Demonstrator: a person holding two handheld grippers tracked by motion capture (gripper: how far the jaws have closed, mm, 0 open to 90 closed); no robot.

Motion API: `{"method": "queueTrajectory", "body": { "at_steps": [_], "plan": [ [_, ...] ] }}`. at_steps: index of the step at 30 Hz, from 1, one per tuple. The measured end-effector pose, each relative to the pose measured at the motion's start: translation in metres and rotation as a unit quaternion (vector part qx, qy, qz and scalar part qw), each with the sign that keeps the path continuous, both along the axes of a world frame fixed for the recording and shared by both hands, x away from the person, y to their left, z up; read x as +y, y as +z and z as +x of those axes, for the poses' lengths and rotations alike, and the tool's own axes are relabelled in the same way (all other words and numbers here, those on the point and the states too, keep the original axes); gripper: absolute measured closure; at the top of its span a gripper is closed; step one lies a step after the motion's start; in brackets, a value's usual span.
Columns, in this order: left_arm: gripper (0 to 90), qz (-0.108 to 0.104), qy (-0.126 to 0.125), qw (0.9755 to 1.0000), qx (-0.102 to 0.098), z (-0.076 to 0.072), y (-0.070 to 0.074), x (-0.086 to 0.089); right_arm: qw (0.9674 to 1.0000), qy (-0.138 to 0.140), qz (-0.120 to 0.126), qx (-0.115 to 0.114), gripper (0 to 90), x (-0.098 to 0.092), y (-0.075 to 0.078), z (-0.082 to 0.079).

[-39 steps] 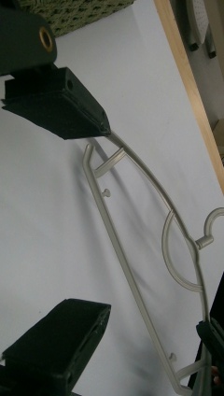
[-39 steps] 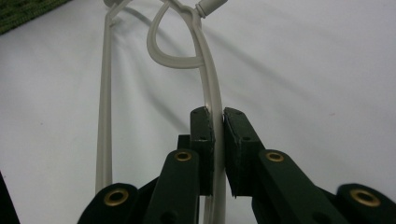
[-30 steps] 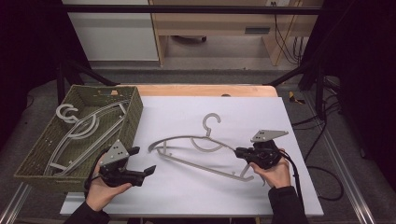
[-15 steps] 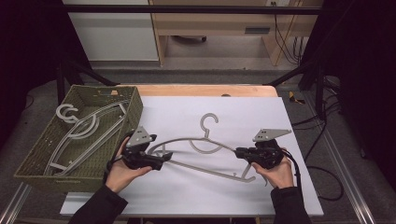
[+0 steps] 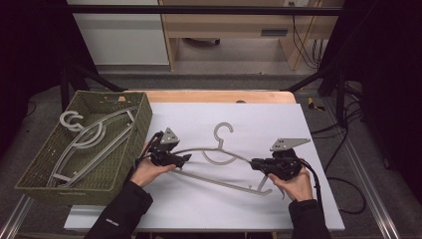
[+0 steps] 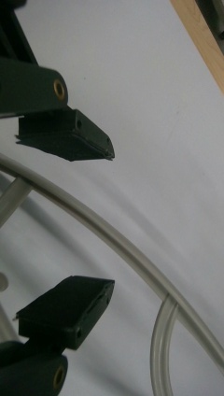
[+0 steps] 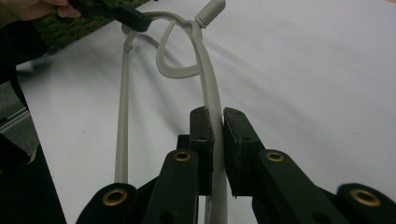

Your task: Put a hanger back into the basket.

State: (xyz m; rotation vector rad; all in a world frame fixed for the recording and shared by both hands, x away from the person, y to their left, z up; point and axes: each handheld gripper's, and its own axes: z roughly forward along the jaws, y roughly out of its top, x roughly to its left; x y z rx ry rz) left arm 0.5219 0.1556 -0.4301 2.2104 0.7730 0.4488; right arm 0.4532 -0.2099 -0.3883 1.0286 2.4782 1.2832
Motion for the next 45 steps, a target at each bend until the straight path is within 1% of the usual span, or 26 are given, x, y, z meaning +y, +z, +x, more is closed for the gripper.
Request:
{"method": "queueTrajectory", "body": {
  "at_steps": [2,3,4,7,8,9,10,11,12,13,15,17,21,23,24,27,31,33,34,35,37,40,41,42,44,45],
  "plan": [
    [36.6,0.005,-0.012,0.9999,-0.004,0.004,-0.004,-0.002,1.0000,0.000,0.002,0.001,82.8,0.000,-0.001,0.000],
    [41.9,0.007,-0.013,0.9999,-0.005,0.005,-0.005,-0.003,1.0000,0.002,-0.001,0.000,82.8,0.000,-0.002,0.001],
    [41.9,0.013,-0.016,0.9997,-0.009,0.006,-0.007,-0.003,1.0000,0.002,-0.001,0.000,82.8,0.000,-0.002,0.001],
    [51.2,0.022,-0.019,0.9995,-0.013,0.009,-0.010,-0.003,1.0000,0.003,0.000,0.000,82.7,0.000,-0.002,0.001],
    [53.9,0.020,-0.025,0.9995,-0.008,0.010,-0.010,-0.003,1.0000,0.004,0.000,0.000,82.7,0.000,-0.002,0.001],
    [59.3,0.023,-0.028,0.9993,-0.009,0.010,-0.010,-0.004,1.0000,0.003,0.002,0.003,82.7,0.001,-0.002,0.001],
    [59.3,0.032,-0.032,0.9989,-0.012,0.009,-0.010,-0.005,1.0000,0.003,0.002,0.003,82.7,0.001,-0.002,0.001],
    [64.0,0.038,-0.038,0.9985,-0.013,0.008,-0.009,-0.007,1.0000,-0.001,0.003,0.002,82.7,0.001,-0.002,0.001],
    [66.6,0.058,-0.043,0.9971,-0.023,0.006,-0.008,-0.008,1.0000,0.002,0.001,0.003,82.6,0.001,-0.002,0.002],
    [67.8,0.071,-0.048,0.9959,-0.027,0.005,-0.007,-0.009,1.0000,0.005,0.002,0.003,82.6,0.001,-0.002,0.002],
    [69.2,0.084,-0.052,0.9947,-0.030,0.003,-0.005,-0.010,1.0000,0.005,0.002,0.004,82.5,0.000,-0.002,0.002],
    [70.6,0.086,-0.052,0.9943,-0.036,0.000,-0.004,-0.011,0.9999,0.008,0.008,0.003,82.3,-0.001,-0.002,0.002],
    [72.6,0.106,-0.064,0.9916,-0.037,-0.008,0.002,-0.011,1.0000,0.005,0.008,0.000,81.2,-0.002,-0.002,0.003],
    [74.8,0.117,-0.072,0.9895,-0.044,-0.016,0.006,-0.011,0.9999,0.002,0.006,-0.012,79.9,-0.002,-0.002,0.003],
    [75.5,0.117,-0.072,0.9895,-0.044,-0.016,0.006,-0.011,0.9999,0.002,0.006,-0.012,79.9,-0.002,-0.002,0.003],
    [77.8,0.131,-0.087,0.9865,-0.046,-0.025,0.010,-0.012,0.9996,-0.007,0.013,-0.022,78.5,-0.006,0.000,0.002],
    [79.5,0.138,-0.097,0.9842,-0.053,-0.037,0.014,-0.012,0.9994,-0.012,0.015,-0.028,77.5,-0.008,0.002,0.001],
    [80.8,0.142,-0.105,0.9829,-0.051,-0.045,0.015,-0.013,0.9989,-0.015,0.016,-0.041,75.8,-0.009,0.003,0.000],
    [81.5,0.147,-0.107,0.9821,-0.049,-0.051,0.014,-0.013,0.9985,-0.021,0.020,-0.047,77.3,-0.010,0.004,0.000],
    [81.9,0.147,-0.107,0.9821,-0.049,-0.051,0.014,-0.013,0.9985,-0.021,0.020,-0.047,77.3,-0.010,0.004,0.000],
    [82.0,0.140,-0.106,0.9836,-0.045,-0.056,0.014,-0.013,0.9977,-0.027,0.019,-0.059,75.4,-0.011,0.005,-0.001],
    [82.3,0.134,-0.097,0.9855,-0.040,-0.063,0.014,-0.012,0.9954,-0.044,0.027,-0.081,66.0,-0.010,0.006,-0.003],
    [82.3,0.133,-0.090,0.9863,-0.038,-0.065,0.014,-0.011,0.9954,-0.044,0.027,-0.081,66.0,-0.010,0.006,-0.003],
    [82.3,0.135,-0.080,0.9868,-0.039,-0.067,0.014,-0.011,0.9942,-0.054,0.029,-0.089,64.3,-0.010,0.006,-0.004],
    [82.3,0.133,-0.065,0.9883,-0.038,-0.069,0.014,-0.009,0.9918,-0.063,0.041,-0.104,59.4,-0.012,0.007,-0.005],
    [82.3,0.128,-0.055,0.9896,-0.036,-0.070,0.014,-0.007,0.9899,-0.072,0.044,-0.114,55.0,-0.014,0.007,-0.007]
  ]
}}
